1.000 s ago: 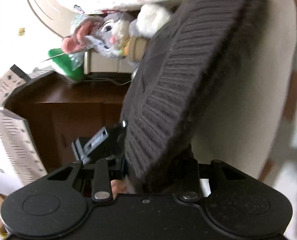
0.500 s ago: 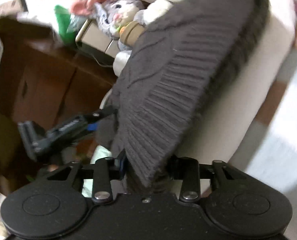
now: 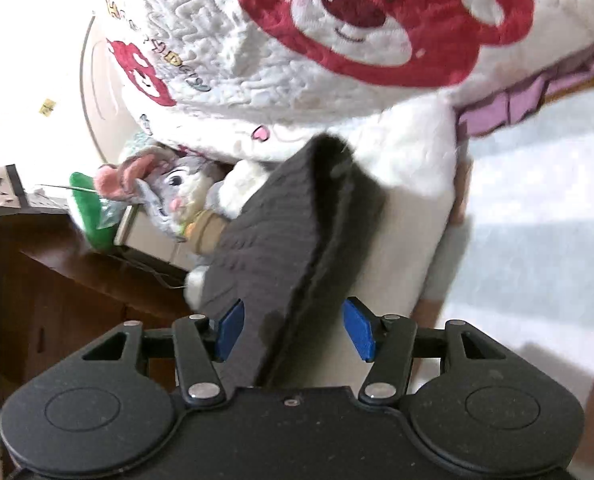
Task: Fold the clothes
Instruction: 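Lower the folded sweater onto the white folded garment with both grippers and release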
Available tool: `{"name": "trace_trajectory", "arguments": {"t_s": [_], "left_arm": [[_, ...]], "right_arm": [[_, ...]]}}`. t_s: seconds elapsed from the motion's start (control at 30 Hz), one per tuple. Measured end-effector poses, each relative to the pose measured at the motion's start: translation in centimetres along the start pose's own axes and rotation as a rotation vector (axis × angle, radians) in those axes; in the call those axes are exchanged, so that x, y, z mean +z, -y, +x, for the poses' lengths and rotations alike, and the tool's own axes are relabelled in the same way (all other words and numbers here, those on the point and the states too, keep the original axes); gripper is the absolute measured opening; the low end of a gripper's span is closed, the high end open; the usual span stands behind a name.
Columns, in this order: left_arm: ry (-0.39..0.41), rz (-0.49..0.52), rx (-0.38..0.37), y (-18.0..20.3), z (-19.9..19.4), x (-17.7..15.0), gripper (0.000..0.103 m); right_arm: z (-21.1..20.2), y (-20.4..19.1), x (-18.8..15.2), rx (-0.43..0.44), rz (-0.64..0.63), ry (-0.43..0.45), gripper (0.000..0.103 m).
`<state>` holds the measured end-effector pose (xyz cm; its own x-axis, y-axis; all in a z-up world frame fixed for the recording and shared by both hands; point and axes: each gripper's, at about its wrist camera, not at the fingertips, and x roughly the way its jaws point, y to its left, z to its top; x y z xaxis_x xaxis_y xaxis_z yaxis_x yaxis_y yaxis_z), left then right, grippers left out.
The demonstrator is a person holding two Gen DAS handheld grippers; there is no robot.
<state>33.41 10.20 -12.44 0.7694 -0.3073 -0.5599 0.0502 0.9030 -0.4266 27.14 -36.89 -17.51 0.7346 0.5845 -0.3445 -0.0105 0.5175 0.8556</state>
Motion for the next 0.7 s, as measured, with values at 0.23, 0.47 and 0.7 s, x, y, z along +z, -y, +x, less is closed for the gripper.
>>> {"name": "trace_trajectory", "arguments": {"t_s": [0.23, 0.47, 0.7], "left_arm": [[-0.021, 0.000, -0.031, -0.6, 0.7, 0.2, 0.064], [0.010, -0.195, -0.083, -4.0, 0.6, -0.1, 0.052], [-0.028, -0.212, -0.212, -4.9, 1.4, -0.8, 0.050]], "right_arm": [[-0.1, 1.7, 1.4, -0.002, 0.019, 0.027, 0.062], [2.5, 1.7, 2.5, -0.073, 0.026, 0.100, 0.080], [4.4, -3.1, 4.4, -0.070, -0.128, 0.201, 0.038]]}}
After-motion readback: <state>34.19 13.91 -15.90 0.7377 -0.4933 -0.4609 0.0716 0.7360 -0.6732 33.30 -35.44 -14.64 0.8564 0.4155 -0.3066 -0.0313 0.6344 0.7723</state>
